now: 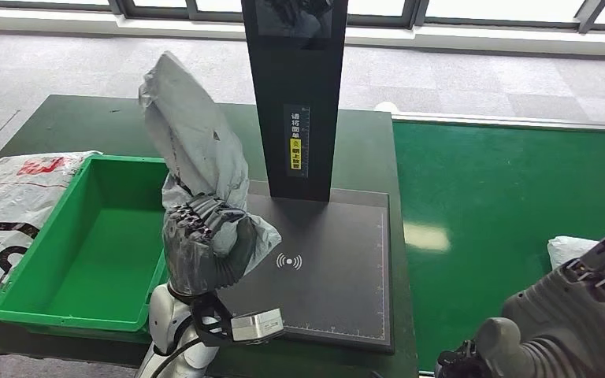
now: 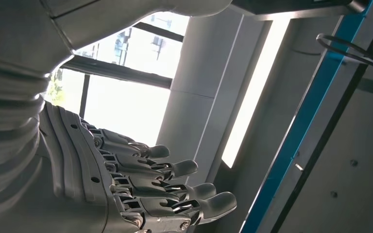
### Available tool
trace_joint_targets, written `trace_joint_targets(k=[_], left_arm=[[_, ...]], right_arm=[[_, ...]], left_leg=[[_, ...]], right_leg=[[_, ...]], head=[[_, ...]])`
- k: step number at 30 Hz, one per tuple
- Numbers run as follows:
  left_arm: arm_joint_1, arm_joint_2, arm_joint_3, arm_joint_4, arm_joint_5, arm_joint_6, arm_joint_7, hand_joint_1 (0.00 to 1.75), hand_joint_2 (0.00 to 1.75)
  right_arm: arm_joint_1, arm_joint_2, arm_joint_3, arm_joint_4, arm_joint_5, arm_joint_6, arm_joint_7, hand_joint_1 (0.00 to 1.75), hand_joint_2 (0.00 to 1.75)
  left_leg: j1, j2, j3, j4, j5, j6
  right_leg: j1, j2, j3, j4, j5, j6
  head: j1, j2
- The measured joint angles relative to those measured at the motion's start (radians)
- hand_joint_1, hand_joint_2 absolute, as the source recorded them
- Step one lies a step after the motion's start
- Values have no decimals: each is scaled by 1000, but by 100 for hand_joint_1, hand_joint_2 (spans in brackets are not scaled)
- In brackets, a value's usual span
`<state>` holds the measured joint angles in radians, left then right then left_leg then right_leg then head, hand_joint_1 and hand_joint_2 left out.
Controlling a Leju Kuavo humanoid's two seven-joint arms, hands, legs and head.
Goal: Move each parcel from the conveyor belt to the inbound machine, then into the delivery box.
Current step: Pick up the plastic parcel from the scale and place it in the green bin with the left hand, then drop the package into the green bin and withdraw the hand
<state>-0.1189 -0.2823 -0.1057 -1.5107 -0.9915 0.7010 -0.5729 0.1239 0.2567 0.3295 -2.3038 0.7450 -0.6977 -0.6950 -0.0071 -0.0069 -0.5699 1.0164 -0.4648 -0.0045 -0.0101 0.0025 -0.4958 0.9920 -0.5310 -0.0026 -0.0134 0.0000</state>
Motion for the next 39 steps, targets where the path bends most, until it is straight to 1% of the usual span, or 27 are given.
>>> trace_joint_targets(k=[5, 6, 8, 10, 13, 15, 18, 20, 22, 25, 29, 34, 38, 39], left_arm=[[14, -3, 50, -37, 39, 0, -36, 175, 175], [15, -3, 58, -42, 38, 0, -33, 175, 175], [10, -4, 98, -52, 3, 0, 13, 175, 175], [-22, -9, 196, -42, -39, -1, 47, 175, 175], [-92, -17, 383, 13, -63, -1, 14, 175, 175], [-131, -21, 488, 55, -110, -1, 12, 175, 175], [-181, -24, 611, 125, -193, -1, 41, 175, 175], [-204, -24, 671, 173, -237, -1, 75, 175, 175], [-219, -23, 712, 215, -269, -1, 103, 175, 175], [-232, -21, 750, 259, -286, -1, 116, 175, 175], [-249, -17, 776, 306, -321, -1, 156, 175, 175], [-260, 4, 783, 378, -366, -1, 221, 175, 175], [-271, 19, 783, 444, -412, -1, 290, 73, 175], [-274, 22, 783, 455, -418, -1, 304, 73, 175]], right_arm=[[2, 0, 1, -3, 3, 0, 0, 0, 175], [4, 0, 1, -5, 5, 0, 0, 0, 175], [10, 0, 2, -8, 8, 0, 0, 0, 175], [19, 0, 3, -12, 10, 0, 1, 0, 175], [30, 0, 4, -15, 9, 0, 2, 0, 175], [34, 0, 4, -16, 6, 0, 3, 0, 175], [36, 0, 5, -16, 3, 0, 3, 0, 175], [38, 0, 5, -16, 3, 0, 3, 0, 175], [39, 0, 5, -16, 4, 0, 3, 0, 175], [40, 0, 5, -16, 5, 0, 3, 0, 175], [41, 0, 5, -16, 7, 0, 3, 0, 175], [44, 0, 5, -16, 9, 0, 3, 0, 175], [45, 0, 5, -16, 9, 0, 3, 0, 175], [45, 0, 5, -16, 9, 0, 3, 0, 175]], left_leg=[[0, 0, 0, 0, 0, 0], [0, 0, 0, 0, 0, 0], [0, 0, 0, 0, 0, 0], [0, 0, 0, 0, 0, 0], [1, 1, 0, 0, 1, 0], [1, 1, 1, 0, 1, -1], [1, 1, 0, 0, 1, -1], [1, 1, 0, 0, 1, -1], [1, 1, -1, 0, 1, -1], [1, 0, -2, 0, 1, -1], [1, 0, -2, 0, 1, -1], [1, 0, -2, 0, 1, -1], [1, 0, -2, 0, 1, -1], [1, 0, -2, 0, 1, -1]], right_leg=[[0, 0, 0, 0, 0, 0], [0, 0, 0, 0, 0, 0], [0, 0, 0, 0, 0, 0], [0, 0, -1, 0, 0, 0], [1, 0, -1, 0, 0, 0], [1, 0, 0, 1, 0, 0], [1, 0, 0, 1, 0, 0], [1, 1, 0, 1, 0, -1], [1, 1, -1, 0, 0, -1], [1, 1, -1, 0, 0, -1], [1, 1, -2, 0, 0, 0], [1, 0, -2, 0, 0, -1], [1, 0, -2, 0, 0, -1], [1, 0, -2, 1, 0, -1]], head=[[0, 0], [0, 0], [0, 0], [0, 0], [0, 0], [0, 0], [0, 0], [0, 0], [0, 0], [0, 0], [0, 0], [0, 0], [0, 0], [0, 0]])
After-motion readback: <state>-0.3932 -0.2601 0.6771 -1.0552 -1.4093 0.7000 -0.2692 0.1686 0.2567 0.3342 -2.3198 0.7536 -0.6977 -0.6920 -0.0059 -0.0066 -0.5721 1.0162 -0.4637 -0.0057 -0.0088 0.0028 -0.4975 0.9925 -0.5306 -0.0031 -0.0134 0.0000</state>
